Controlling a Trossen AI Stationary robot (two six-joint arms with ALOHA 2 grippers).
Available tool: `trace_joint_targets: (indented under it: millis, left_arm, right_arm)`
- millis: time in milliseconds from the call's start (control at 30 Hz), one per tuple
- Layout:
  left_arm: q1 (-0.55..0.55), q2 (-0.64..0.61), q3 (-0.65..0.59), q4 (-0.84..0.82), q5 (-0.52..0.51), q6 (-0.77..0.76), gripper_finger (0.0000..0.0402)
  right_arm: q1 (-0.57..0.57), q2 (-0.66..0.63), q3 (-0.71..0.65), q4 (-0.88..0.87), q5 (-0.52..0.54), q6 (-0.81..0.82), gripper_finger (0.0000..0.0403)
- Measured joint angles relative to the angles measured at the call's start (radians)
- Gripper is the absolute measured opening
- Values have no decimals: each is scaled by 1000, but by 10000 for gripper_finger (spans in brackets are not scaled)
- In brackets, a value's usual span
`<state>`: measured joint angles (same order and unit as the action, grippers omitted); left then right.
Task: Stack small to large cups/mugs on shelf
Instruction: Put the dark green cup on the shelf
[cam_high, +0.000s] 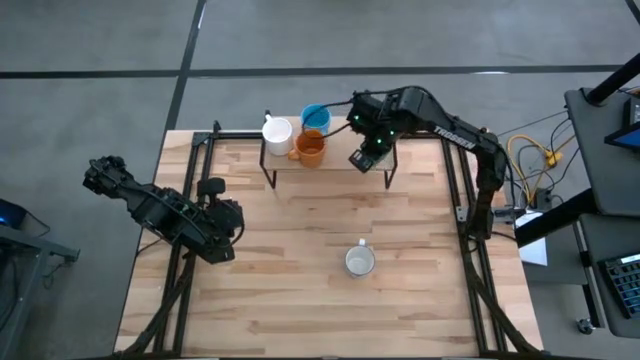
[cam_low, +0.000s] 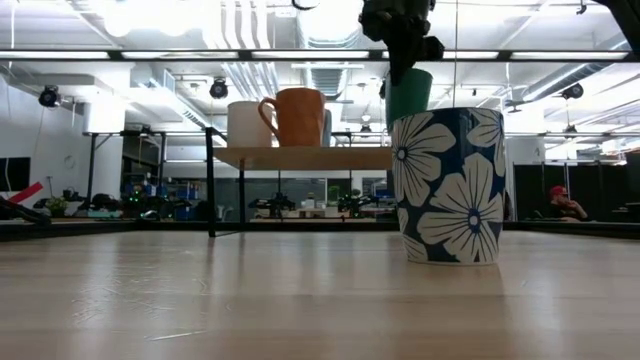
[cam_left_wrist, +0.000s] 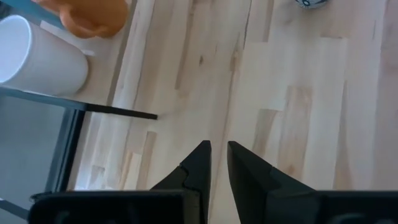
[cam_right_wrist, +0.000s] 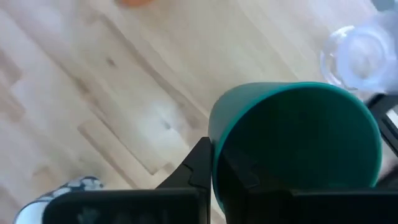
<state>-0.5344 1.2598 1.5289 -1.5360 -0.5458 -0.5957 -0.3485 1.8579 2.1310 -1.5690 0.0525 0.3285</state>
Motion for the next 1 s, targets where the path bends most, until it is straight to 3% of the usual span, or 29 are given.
trace_joint_targets:
  millis: [667,1000]
  left_arm:
    - [18,0,-2,0,-14,33,38]
    - [18,0,-2,-1,-14,36,38]
  right_arm:
    - [-48,2,-85,-1,2,-47,8]
    - [-47,4,-86,-3,16,-226,8]
